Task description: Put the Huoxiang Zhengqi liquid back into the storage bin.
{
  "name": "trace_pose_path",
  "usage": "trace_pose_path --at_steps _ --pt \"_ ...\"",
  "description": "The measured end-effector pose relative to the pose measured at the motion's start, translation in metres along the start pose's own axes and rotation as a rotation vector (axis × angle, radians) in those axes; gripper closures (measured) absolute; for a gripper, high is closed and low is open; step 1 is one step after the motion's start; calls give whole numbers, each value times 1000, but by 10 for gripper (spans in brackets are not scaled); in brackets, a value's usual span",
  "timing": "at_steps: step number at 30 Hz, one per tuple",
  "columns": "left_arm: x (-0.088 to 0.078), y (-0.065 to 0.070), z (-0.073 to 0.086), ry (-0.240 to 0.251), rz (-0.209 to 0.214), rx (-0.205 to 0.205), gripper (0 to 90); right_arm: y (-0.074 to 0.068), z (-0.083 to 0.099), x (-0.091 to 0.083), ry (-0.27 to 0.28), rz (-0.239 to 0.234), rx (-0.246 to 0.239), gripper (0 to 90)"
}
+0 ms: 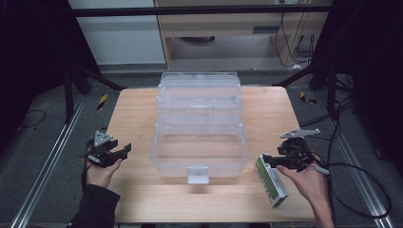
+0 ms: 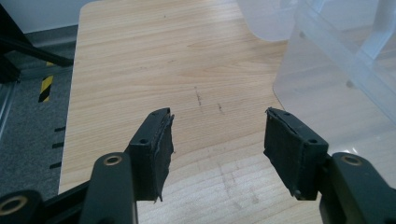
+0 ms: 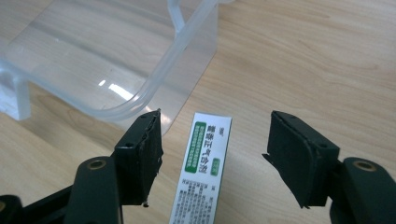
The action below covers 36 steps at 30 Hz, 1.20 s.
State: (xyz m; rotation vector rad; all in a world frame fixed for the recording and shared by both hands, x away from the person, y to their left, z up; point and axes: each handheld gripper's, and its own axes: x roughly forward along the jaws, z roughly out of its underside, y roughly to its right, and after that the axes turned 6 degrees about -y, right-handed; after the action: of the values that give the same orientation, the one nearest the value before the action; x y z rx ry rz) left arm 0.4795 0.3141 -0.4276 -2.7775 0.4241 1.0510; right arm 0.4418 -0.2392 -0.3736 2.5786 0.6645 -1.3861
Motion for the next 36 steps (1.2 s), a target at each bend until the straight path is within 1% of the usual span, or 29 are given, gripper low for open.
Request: trace_pose_path --at_steps 6,7,11,12,13,16,18,20,22,26,27,32,34,36 --pt "4 -1 -4 2 6 0 412 -4 1 -2 -26 1 -4 368" --pt "5 0 -5 7 7 1 412 -6 2 -1 -44 0 0 370" --pt "6 1 -8 10 13 15 410 -11 5 1 -72 -6 2 377" --pt "6 2 -8 12 14 16 410 -11 5 1 -72 -6 2 377" --pt "6 2 -9 13 13 19 409 -14 5 2 -96 -7 -5 378" --pt "6 3 -9 11 12 23 408 -15 5 2 -110 -8 -11 378" --pt "6 3 -9 8 9 24 408 -15 3 2 -128 -1 -10 374" --pt "6 3 -8 5 9 25 408 -15 3 2 -131 1 -9 374" --pt "7 3 -8 2 8 25 407 -15 3 2 -145 2 -9 377" --pt "8 3 -7 -7 -1 32 402 -15 4 3 -180 3 -21 398" --pt "8 3 -7 -8 -2 32 402 -15 4 3 -180 3 -21 398" --pt "9 2 -6 -15 -6 31 398 -15 5 6 -236 -4 -24 424" --pt "10 2 -6 -19 -6 31 397 -15 5 6 -243 -3 -20 429" --pt "10 2 -5 -24 -8 33 396 -15 5 7 -267 0 -20 438"
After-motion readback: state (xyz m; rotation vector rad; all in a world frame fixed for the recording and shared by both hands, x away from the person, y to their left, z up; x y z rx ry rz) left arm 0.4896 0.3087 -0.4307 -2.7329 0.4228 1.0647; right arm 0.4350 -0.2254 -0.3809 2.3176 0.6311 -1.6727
